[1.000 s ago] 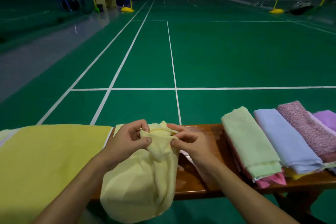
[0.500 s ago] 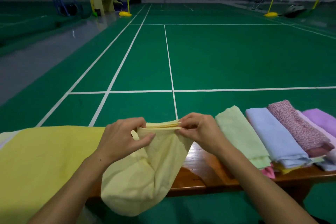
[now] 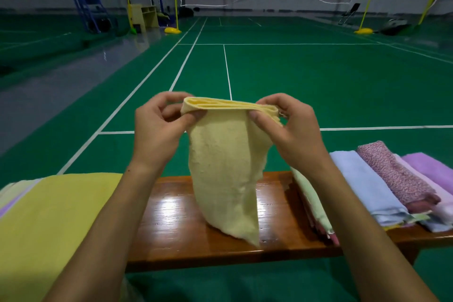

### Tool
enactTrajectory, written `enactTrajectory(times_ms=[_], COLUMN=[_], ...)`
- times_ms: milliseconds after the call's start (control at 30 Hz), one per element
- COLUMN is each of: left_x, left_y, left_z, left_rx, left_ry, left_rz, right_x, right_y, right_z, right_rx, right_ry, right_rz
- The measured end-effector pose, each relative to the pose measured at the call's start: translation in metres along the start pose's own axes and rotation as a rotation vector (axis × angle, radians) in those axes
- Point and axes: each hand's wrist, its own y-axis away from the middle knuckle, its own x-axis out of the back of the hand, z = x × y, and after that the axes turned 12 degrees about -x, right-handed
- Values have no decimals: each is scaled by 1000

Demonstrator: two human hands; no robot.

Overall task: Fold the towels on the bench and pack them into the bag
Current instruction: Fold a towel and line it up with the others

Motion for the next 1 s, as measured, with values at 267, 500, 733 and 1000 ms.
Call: enactTrajectory(times_ms=[267, 500, 733, 1000], left_x=[-2, 5, 1, -16], left_y=[10, 12, 16, 51], left_z=[15, 52, 18, -103], left_rx=[110, 100, 274, 466], left_ry=[11, 81, -15, -211], left_rz=[-237, -221, -217, -129], right_x=[17, 34, 16, -60], right_y=[8, 19, 9, 24], right_z=[-3, -32, 3, 97], right_rx=[-152, -107, -194, -297], right_ry=[-90, -155, -2, 545], right_rz=[-61, -1, -125, -40])
